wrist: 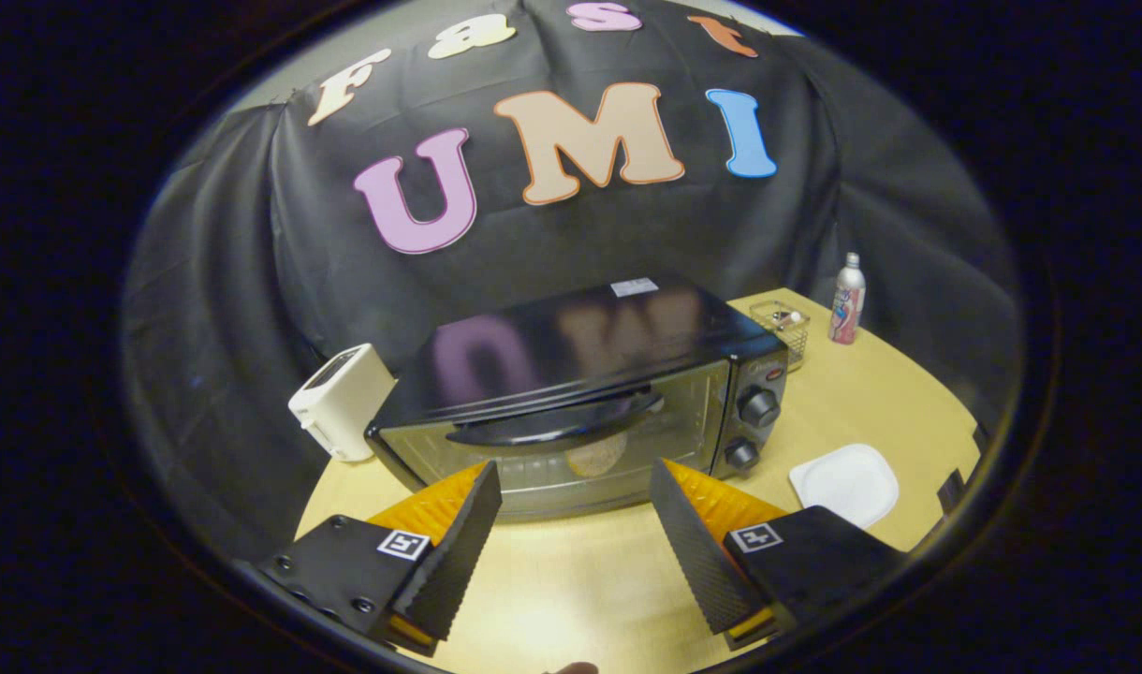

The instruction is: Open the toaster oven, put the food inside, and close the toaster oven door.

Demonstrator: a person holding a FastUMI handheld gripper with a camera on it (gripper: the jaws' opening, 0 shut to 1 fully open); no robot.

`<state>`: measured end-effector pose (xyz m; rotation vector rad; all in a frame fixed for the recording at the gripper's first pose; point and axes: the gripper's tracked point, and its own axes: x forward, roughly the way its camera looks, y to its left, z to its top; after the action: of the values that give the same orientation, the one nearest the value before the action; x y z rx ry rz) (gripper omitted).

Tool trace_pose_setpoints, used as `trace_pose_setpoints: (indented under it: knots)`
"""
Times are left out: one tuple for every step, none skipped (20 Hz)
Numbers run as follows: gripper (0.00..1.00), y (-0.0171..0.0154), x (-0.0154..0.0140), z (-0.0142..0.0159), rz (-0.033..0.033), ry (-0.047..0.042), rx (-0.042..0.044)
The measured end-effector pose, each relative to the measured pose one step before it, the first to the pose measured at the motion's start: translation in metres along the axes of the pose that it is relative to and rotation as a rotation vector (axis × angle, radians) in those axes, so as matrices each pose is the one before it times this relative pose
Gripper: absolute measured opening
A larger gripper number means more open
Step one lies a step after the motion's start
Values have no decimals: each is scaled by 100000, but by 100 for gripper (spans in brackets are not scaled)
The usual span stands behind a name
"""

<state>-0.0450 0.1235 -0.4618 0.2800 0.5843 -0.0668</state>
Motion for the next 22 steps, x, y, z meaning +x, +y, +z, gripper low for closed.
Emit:
trace_pose_setpoints:
  knots:
    - [100, -180, -270, 720, -328, -1407, -891]
    - [100, -270, -289, 982, -356, -1653, -1001]
    - [100, -202, -512, 1201, -415, -1994, -1069]
    - [100, -275, -498, 1422, -688, -2681, -1010]
    - [100, -336, -579, 1567, -607, -2784, -848]
    - [100, -178, -536, 1812, -449, -2925, -833]
    - [100, -178, -559, 2264, -272, -3097, -883]
    - [100, -131, -440, 1983, -80, -2960, -1001]
    - [100, -115, -428, 1809, -430, -2662, -1119]
    - [100, -184, -304, 2036, -615, -2490, -1036]
    - [100, -82, -341, 1969, -430, -2453, -951]
    - [100, 14, -147, 1828, -348, -2282, -739]
    - [100, 97, -203, 1702, -25, -1953, -428]
    - [100, 300, -108, 2018, 633, -2114, -69]
    - [100, 242, -390, 1881, -5, -2145, 269]
    - [100, 280, -701, 2797, -575, -2755, 75]
    - [100, 101, -9, 1791, -123, -2818, 129]
    - [100, 159, 112, 1735, 30, -2695, 153]
    - [100, 181, 328, 1322, 193, -2253, -73]
    - [100, 233, 137, 1359, 315, -1876, -137]
    - [100, 405, 25, 1136, 379, -1635, -252]
    - [100, 361, 61, 1100, 567, -1954, -354]
